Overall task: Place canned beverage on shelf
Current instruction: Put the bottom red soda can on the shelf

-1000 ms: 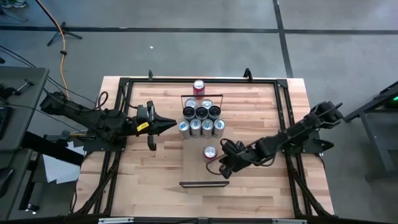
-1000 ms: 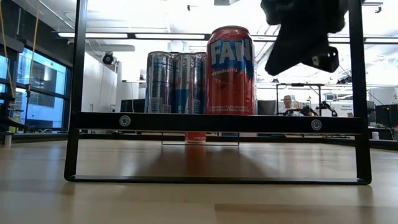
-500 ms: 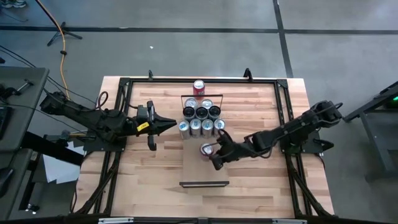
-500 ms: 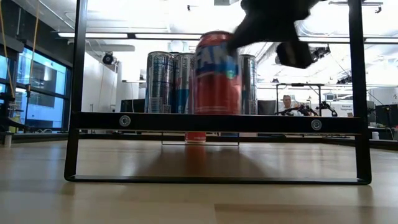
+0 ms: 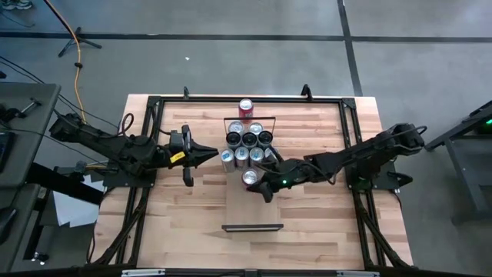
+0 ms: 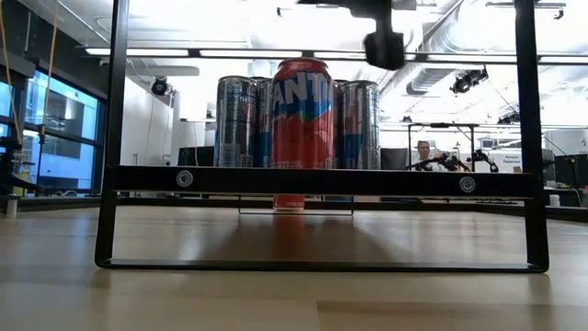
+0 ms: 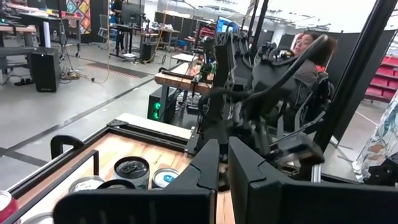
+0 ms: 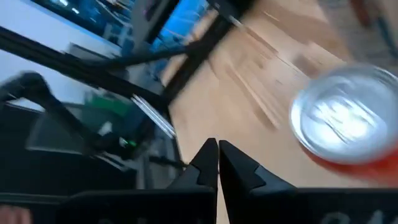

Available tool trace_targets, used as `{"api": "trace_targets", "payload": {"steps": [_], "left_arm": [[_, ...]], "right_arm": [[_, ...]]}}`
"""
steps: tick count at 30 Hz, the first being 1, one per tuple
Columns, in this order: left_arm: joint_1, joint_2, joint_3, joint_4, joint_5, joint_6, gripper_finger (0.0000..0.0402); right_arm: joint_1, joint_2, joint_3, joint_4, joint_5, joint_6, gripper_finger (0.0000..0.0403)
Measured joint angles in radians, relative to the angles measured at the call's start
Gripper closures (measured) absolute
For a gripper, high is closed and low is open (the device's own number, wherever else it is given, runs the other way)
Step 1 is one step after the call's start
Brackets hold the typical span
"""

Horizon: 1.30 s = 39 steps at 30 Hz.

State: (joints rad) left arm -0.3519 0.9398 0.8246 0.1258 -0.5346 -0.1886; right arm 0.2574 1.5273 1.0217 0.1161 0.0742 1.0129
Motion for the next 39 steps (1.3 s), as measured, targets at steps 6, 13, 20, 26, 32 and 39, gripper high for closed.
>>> {"api": "trace_targets", "payload": {"steps": [6,13,20,26,32,39], "left_arm": [[0.0,0.0,0.0,-0.04,0.0,-0.026,0.0401],[0.0,0.001,-0.001,-0.062,0.0,-0.046,0.0401],[0.0,0.001,-0.001,-0.062,-0.001,-0.046,0.0401],[0.0,0.001,-0.001,-0.067,-0.001,-0.046,0.0401],[0.0,0.001,-0.001,-0.072,0.0,-0.047,0.0401],[0.0,0.001,-0.001,-0.086,0.0,-0.047,0.0401]], "right_arm": [[0.052,-0.049,0.0,-0.275,0.029,0.041,0.0403],[0.118,0.0,-0.001,-0.475,0.21,0.249,0.0403],[0.12,0.119,0.0,-0.385,0.253,0.35,0.0403],[0.115,0.157,0.0,-0.368,0.29,0.375,0.0403],[0.09,0.154,0.0,-0.339,0.333,0.374,0.0403],[0.064,0.154,-0.001,-0.245,0.265,0.307,0.0403]]}}
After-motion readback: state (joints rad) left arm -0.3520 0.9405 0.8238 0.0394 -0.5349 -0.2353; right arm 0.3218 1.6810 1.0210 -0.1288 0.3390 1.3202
